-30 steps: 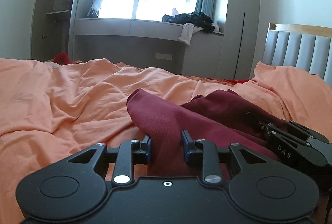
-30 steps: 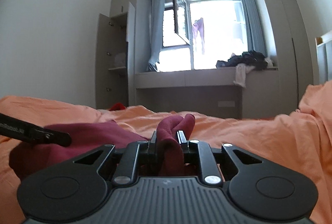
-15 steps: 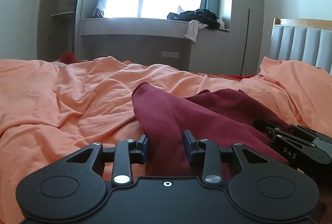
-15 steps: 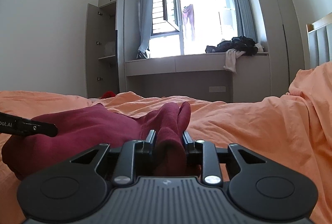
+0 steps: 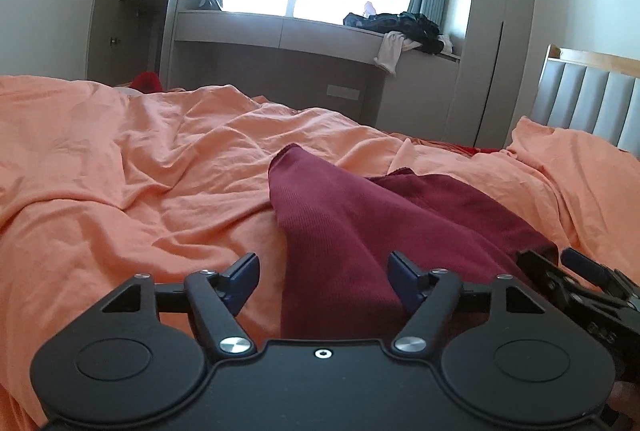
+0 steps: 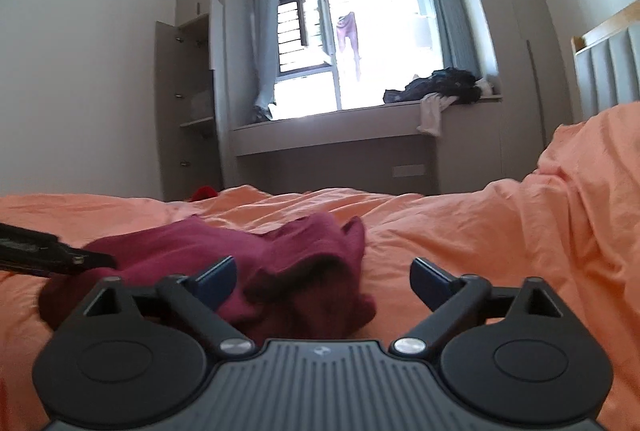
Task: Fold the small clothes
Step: 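Open both grippers and lift them away from the folded shirt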
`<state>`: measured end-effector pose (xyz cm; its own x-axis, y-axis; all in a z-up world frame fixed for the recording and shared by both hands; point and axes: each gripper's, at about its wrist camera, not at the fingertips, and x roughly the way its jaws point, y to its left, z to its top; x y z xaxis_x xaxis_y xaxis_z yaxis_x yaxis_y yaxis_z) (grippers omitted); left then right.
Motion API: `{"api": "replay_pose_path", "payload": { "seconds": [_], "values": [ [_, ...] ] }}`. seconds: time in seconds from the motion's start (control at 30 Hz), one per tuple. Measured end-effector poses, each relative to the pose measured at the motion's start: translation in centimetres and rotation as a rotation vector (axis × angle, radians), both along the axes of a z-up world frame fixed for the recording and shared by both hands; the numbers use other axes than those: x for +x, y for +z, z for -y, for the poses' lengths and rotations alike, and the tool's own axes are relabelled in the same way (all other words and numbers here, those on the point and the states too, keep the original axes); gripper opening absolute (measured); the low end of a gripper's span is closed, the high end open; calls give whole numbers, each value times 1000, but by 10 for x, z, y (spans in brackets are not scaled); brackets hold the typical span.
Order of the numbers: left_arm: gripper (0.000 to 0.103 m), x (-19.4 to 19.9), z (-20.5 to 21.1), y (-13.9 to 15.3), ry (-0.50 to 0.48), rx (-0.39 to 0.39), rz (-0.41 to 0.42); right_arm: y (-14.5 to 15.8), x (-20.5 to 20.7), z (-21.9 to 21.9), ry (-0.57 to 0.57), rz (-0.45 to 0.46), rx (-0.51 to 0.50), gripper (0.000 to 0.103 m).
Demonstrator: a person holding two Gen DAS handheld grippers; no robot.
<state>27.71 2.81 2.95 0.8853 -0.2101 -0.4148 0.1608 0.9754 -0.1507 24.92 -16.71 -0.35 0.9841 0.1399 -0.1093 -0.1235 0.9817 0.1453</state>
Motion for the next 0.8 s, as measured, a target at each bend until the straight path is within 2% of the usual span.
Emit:
{"api": "replay_pose_path", "payload": {
  "seconds": [0.2,0.4,0.53,0.67,0.8],
  "values": [
    [77,2,-5,-3,-6,-44,-60,-10,-12,-9,-13,-21,-87,100],
    [85,1,-8,-4,4,-58,-76,-12,-14,-11,-32,-33,-111,102],
    [100,-5,-8,-3,54,-92,-45,-6,-20,-12,-38,-17,-117,102],
    [102,-13,-6,2,58,-124,-17,2,-30,-12,-38,10,-121,103],
    [102,-30,-3,12,55,-119,29,13,-44,-12,-27,42,-108,103]
  ]
}}
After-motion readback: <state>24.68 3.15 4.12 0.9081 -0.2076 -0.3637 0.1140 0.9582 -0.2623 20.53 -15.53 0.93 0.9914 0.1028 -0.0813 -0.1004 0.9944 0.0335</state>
